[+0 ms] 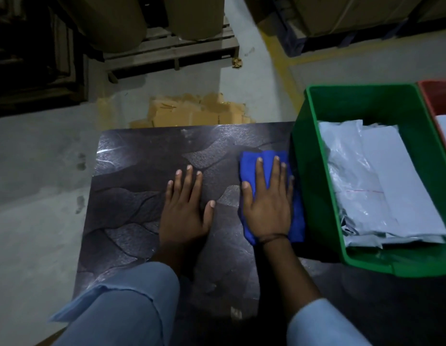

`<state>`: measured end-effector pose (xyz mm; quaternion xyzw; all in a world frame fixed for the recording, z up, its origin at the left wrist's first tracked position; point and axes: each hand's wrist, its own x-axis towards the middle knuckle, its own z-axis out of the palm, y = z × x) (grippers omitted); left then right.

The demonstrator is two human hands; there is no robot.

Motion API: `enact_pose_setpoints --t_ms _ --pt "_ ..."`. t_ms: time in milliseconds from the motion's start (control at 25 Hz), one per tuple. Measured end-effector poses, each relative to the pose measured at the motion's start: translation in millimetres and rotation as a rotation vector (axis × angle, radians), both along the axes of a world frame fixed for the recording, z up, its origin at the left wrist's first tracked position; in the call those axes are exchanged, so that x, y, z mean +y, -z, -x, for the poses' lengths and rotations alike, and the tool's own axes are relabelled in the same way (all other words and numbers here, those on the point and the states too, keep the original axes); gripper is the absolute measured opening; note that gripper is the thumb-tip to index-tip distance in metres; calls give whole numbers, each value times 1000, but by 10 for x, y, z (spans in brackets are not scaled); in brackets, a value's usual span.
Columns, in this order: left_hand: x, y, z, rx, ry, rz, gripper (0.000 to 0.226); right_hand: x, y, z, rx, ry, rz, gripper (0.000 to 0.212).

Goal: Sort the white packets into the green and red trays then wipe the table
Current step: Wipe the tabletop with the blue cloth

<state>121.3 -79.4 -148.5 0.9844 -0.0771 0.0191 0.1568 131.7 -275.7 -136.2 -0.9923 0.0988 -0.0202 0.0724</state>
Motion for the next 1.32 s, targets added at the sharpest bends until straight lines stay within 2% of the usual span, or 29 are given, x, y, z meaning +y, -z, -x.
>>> enact_pose_setpoints --t_ms 120,360,440,600,680,760,960,1040,1160,1320 --pt "9 8 2 -9 -6 8 71 4 32 -115 0 67 7 64" --pt "-6 -17 4 20 -9 -10 72 -163 76 -1178 -14 47 -79 61" --pt "-10 -11 6 24 -4 -10 72 -153 71 -1003 -41 55 -89 60" --pt "5 0 -1 14 1 6 72 -38 -25 63 -33 -24 -68 60" --pt "4 17 -15 17 -7 -5 73 -34 -27 289 -32 -44 -58 61" --pt "11 27 -11 14 2 -5 73 -66 -12 91 -18 -30 -51 62" --pt "32 92 -26 -29 12 3 72 -130 77 -1113 19 -7 -90 66" --pt "27 95 -39 -47 19 5 72 -81 97 -1260 22 1 -103 67" --pt "37 126 -31 -91 31 9 70 84 130 -749 -24 -181 -80 66" --pt "34 140 -5 -34 23 -22 74 171 12 641 0 -334 -103 66"
